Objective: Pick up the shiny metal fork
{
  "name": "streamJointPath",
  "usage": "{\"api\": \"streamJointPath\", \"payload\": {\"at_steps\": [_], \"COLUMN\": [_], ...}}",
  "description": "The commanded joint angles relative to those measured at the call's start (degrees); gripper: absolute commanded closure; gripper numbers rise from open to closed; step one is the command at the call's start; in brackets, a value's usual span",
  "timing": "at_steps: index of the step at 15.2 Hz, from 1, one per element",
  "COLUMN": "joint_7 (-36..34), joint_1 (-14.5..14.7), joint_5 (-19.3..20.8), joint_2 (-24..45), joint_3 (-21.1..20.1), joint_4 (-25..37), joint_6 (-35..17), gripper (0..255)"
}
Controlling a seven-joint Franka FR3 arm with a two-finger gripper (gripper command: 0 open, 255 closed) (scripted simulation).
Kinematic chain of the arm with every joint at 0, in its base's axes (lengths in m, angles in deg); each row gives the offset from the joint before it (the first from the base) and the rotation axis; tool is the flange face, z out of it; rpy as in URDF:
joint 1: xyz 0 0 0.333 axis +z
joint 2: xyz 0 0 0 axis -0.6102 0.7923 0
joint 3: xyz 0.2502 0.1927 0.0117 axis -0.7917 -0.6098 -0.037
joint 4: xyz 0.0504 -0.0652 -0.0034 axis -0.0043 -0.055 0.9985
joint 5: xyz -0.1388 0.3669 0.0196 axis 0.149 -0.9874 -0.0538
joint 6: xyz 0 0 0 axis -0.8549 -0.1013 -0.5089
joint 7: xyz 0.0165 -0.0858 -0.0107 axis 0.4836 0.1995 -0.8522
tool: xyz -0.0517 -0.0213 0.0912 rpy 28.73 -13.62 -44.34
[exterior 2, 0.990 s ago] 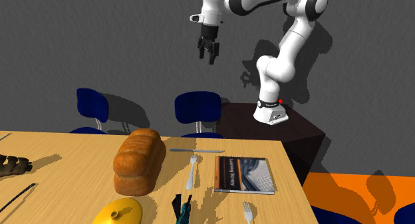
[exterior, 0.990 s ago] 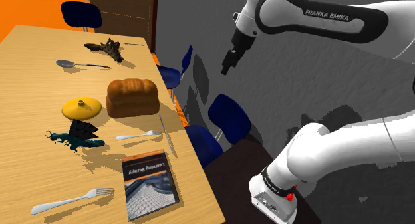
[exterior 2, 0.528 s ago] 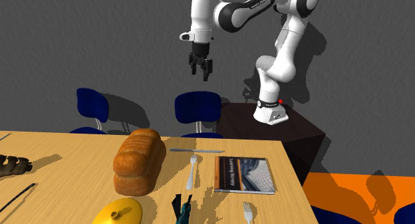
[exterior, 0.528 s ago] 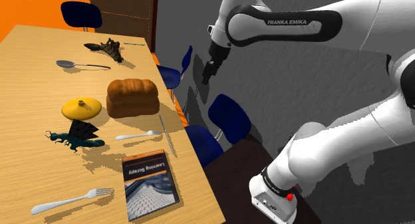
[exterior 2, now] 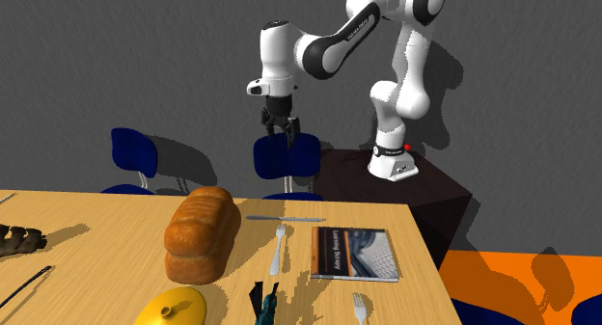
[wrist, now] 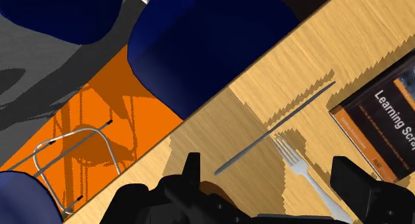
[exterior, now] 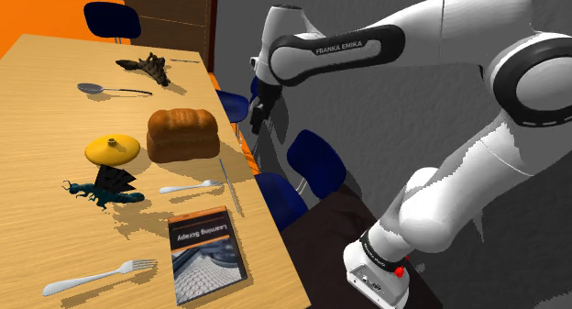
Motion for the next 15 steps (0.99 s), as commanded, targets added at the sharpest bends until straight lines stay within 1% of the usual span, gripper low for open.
{"api": "streamJointPath", "payload": {"at_steps": [1,8,15], "joint_7": [1.01,3.34,5.20], "joint_1": [0.58,2.89,5.49], "joint_5": [-0.19,-0.24,0.78], "joint_2": [3.95,17.26,30.55], "joint_3": [-0.48,-2.80,-4.99], "joint_4": [1.24,7.80,16.22], "joint_6": [-1.88,-5.70,-7.57], "gripper": [0,0,0]}}
